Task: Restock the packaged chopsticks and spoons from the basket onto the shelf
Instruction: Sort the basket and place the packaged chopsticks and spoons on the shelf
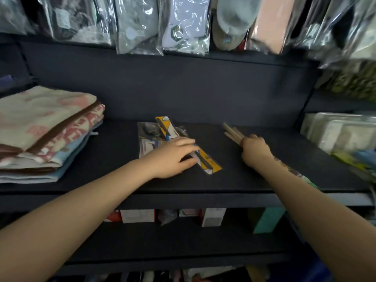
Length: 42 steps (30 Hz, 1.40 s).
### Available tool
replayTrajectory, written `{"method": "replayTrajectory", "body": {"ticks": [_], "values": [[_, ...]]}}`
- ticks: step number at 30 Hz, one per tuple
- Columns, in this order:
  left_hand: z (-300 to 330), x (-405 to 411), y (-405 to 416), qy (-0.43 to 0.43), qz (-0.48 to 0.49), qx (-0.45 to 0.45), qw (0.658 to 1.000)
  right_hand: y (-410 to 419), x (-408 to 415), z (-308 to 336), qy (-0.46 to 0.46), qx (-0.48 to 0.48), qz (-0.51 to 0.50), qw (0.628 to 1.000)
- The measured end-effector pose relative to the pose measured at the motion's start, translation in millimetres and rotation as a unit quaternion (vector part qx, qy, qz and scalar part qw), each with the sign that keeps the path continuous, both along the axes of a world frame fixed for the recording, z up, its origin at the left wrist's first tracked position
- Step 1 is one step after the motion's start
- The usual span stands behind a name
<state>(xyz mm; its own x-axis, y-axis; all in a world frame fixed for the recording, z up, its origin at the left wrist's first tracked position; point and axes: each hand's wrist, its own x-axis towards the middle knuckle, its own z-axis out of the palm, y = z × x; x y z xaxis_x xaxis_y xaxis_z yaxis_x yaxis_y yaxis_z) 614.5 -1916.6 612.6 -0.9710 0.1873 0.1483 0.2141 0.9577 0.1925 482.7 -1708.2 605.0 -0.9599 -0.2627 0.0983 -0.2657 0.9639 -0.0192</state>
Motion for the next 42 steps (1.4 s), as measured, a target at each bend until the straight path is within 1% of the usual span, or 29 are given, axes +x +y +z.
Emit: {"method": "replayTrajectory", "body": {"ticks": [2, 4, 6, 7, 9, 11, 13, 16, 19, 21, 23, 25, 27, 32, 34, 35, 36, 37, 39, 42], "values": [[4, 8, 15, 0.041, -0.002, 0.006, 0.999, 6, 4, -4, 0.004, 0.036, 0.0, 0.999], [8, 24, 27, 0.093, 0.009, 0.058, 0.994, 9, 12, -5, 0.019, 0.035, 0.029, 0.999], [8, 49, 34, 0.151, 0.039, 0.121, 0.98, 7, 27, -7, 0.069, -0.009, 0.101, 0.992], [4, 64, 36, 0.177, 0.058, 0.137, 0.973, 2, 39, -9, 0.097, -0.039, 0.15, 0.983], [-8, 96, 36, 0.204, 0.102, 0.134, 0.964, -12, 71, -13, 0.12, -0.108, 0.262, 0.952], [-26, 134, 31, 0.191, 0.141, 0.144, 0.961, -24, 112, -18, 0.095, -0.165, 0.375, 0.907], [-51, 174, 22, 0.166, 0.192, 0.126, 0.959, -38, 155, -28, 0.061, -0.185, 0.455, 0.869], [-99, 240, 4, 0.089, 0.285, 0.114, 0.948, -63, 218, -53, 0.0, -0.145, 0.535, 0.832], [-150, 304, -23, -0.041, 0.374, 0.094, 0.922, -97, 268, -96, -0.087, -0.065, 0.584, 0.805], [-184, 347, -44, -0.14, 0.408, 0.084, 0.898, -125, 295, -136, -0.151, -0.018, 0.587, 0.795], [-213, 387, -63, -0.197, 0.431, 0.09, 0.876, -153, 320, -178, -0.203, 0.019, 0.581, 0.788], [-238, 420, -84, -0.21, 0.447, 0.112, 0.862, -180, 346, -219, -0.255, 0.054, 0.558, 0.788], [-258, 445, -106, -0.212, 0.454, 0.123, 0.856, -207, 368, -261, -0.296, 0.091, 0.523, 0.794], [-309, 470, -170, -0.226, 0.441, 0.145, 0.856, -274, 408, -359, -0.389, 0.154, 0.435, 0.797], [-328, 470, -190, -0.236, 0.431, 0.155, 0.857, -294, 420, -396, -0.429, 0.183, 0.413, 0.782], [-336, 469, -198, -0.24, 0.424, 0.154, 0.86, -302, 426, -413, -0.439, 0.203, 0.407, 0.775], [-344, 467, -204, -0.245, 0.415, 0.146, 0.864, -308, 430, -430, -0.445, 0.209, 0.397, 0.775], [-350, 464, -209, -0.256, 0.404, 0.133, 0.868, -313, 432, -447, -0.454, 0.195, 0.381, 0.782], [-361, 459, -219, -0.277, 0.392, 0.123, 0.869, -321, 433, -470, -0.429, 0.177, 0.379, 0.801], [-377, 453, -232, -0.291, 0.389, 0.15, 0.861, -331, 424, -490, -0.378, 0.173, 0.404, 0.815]]}}
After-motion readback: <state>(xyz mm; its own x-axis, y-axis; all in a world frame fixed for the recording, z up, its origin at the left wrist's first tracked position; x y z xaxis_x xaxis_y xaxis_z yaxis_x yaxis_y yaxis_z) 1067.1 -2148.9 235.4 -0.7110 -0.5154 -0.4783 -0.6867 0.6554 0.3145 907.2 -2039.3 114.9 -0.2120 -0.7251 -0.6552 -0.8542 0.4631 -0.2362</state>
